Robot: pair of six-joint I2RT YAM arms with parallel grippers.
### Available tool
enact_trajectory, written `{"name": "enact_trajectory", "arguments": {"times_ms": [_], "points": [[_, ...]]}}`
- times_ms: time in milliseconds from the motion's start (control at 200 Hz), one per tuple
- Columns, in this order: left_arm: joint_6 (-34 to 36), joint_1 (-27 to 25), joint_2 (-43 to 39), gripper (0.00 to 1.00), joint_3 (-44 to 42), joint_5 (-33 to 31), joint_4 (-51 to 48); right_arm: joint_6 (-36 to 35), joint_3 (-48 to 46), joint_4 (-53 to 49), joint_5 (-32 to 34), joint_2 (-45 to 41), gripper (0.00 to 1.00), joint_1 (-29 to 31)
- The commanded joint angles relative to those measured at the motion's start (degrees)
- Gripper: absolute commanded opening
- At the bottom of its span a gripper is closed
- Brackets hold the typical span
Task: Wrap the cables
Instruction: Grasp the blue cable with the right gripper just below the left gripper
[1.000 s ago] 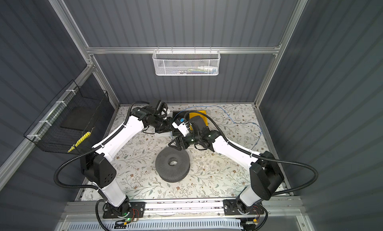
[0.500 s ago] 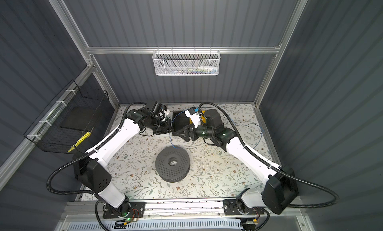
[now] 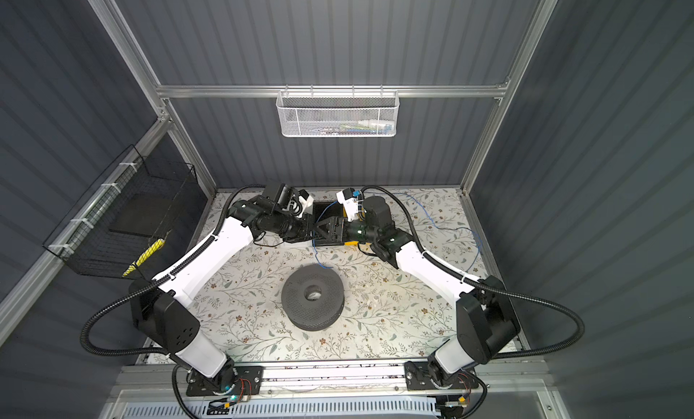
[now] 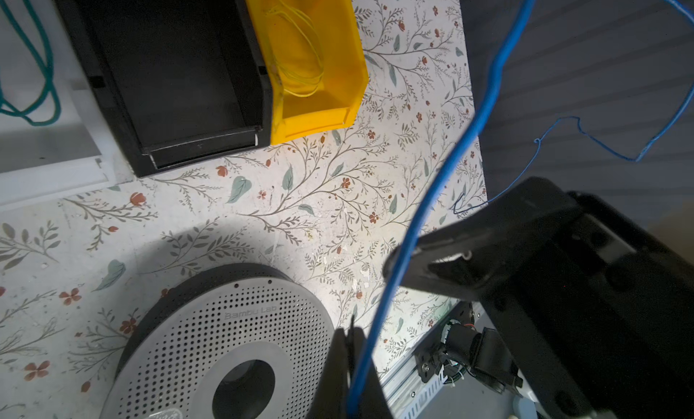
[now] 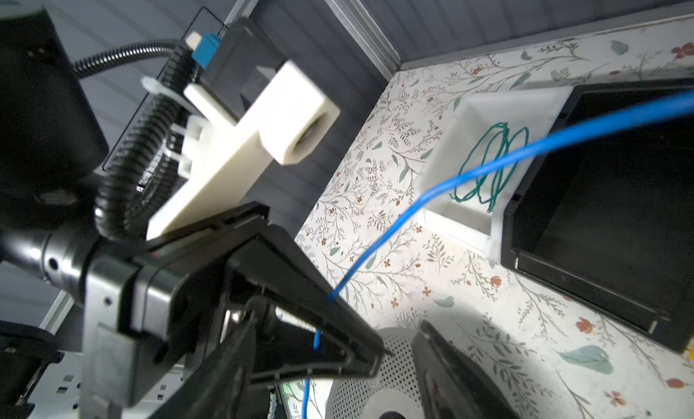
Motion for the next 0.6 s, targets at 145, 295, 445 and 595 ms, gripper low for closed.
{"name": "enact_trajectory", "arguments": {"times_ms": [145, 295, 445, 595], "points": [[1.82, -0.43, -1.95, 0.0, -1.72, 3.13, 0.43, 4.88, -0.06, 8.39, 2.05, 0.96, 0.49, -0.64], [1.74, -0.44, -2.48, 0.0, -2.12, 4.26, 1.26, 5.74, 0.09, 8.79, 2.23, 1.57, 0.39, -0.96], [1.88, -0.52, -2.83, 0.0, -2.34, 5.52, 2.54, 6.61, 0.12, 9.88, 1.8, 2.16, 0.29, -0.96], [2.46, -1.03, -3.26, 0.02, -2.51, 6.66, 3.15, 6.87, 0.05, 9.99, 2.1, 2.68, 0.19, -1.03]]}}
